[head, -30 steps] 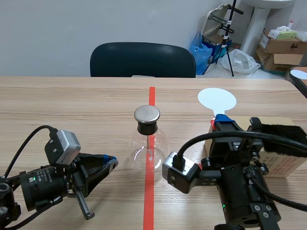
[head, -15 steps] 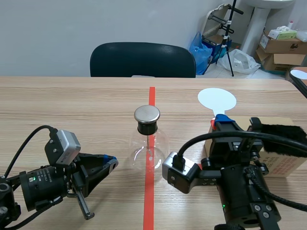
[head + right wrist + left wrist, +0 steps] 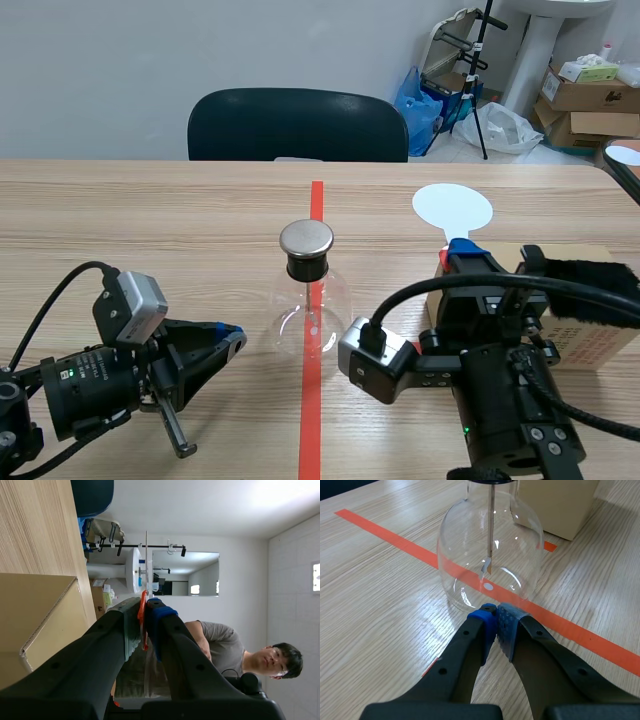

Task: Do the electroscope experiment

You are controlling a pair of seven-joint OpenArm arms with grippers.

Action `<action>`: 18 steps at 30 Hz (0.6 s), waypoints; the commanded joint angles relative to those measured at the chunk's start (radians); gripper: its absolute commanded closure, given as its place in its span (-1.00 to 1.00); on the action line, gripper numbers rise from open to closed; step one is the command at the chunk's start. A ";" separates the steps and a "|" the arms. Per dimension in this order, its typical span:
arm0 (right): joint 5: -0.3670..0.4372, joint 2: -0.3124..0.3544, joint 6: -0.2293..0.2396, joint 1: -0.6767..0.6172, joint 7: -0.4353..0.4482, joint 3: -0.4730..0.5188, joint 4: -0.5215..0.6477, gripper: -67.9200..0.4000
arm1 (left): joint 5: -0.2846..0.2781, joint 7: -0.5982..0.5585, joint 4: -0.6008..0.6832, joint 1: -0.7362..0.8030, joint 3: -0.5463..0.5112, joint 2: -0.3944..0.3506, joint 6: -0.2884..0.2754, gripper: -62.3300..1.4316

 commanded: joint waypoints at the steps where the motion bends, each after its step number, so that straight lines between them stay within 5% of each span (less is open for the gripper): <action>1: -0.001 0.005 -0.010 0.008 0.000 0.003 0.013 0.96 | -0.006 -0.028 0.024 -0.003 -0.004 0.000 -0.003 0.86; 18: -0.001 0.005 -0.010 0.008 0.000 0.003 0.013 0.96 | -0.006 -0.047 0.024 -0.003 -0.004 0.000 -0.003 0.86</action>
